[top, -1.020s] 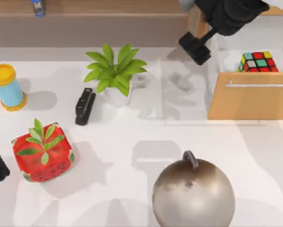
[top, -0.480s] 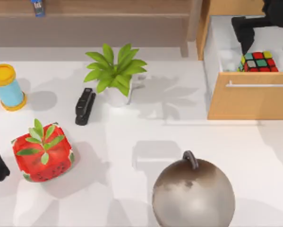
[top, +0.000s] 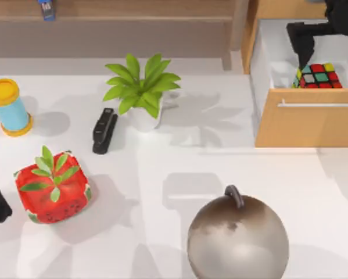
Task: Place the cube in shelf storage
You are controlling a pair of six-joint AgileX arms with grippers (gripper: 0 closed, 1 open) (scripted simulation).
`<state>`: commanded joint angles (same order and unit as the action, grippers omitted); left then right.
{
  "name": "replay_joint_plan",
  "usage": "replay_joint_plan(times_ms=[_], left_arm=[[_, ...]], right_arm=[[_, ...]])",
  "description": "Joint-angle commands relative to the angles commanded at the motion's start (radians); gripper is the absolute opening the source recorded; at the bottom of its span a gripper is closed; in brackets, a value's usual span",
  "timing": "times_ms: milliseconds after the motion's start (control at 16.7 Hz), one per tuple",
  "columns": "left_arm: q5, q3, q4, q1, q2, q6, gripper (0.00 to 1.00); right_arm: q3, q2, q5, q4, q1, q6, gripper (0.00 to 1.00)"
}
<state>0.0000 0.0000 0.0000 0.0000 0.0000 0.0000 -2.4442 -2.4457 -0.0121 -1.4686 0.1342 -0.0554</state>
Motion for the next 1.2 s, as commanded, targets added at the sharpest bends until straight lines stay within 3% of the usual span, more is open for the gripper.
replay_joint_plan(times_ms=[480,1140,1200], left_arm=[[0.0,0.0,0.0,0.0,0.0,0.0,1.0],[0.0,0.0,0.0,0.0,0.0,0.0,1.0],[0.0,0.0,0.0,0.0,0.0,0.0,1.0]], right_arm=[[0.221,0.064,0.0,0.156,0.017,-0.019,1.0],[0.204,-0.017,0.001,0.22,-0.004,-0.001,1.0],[0.204,-0.017,0.001,0.22,-0.004,-0.001,0.92]])
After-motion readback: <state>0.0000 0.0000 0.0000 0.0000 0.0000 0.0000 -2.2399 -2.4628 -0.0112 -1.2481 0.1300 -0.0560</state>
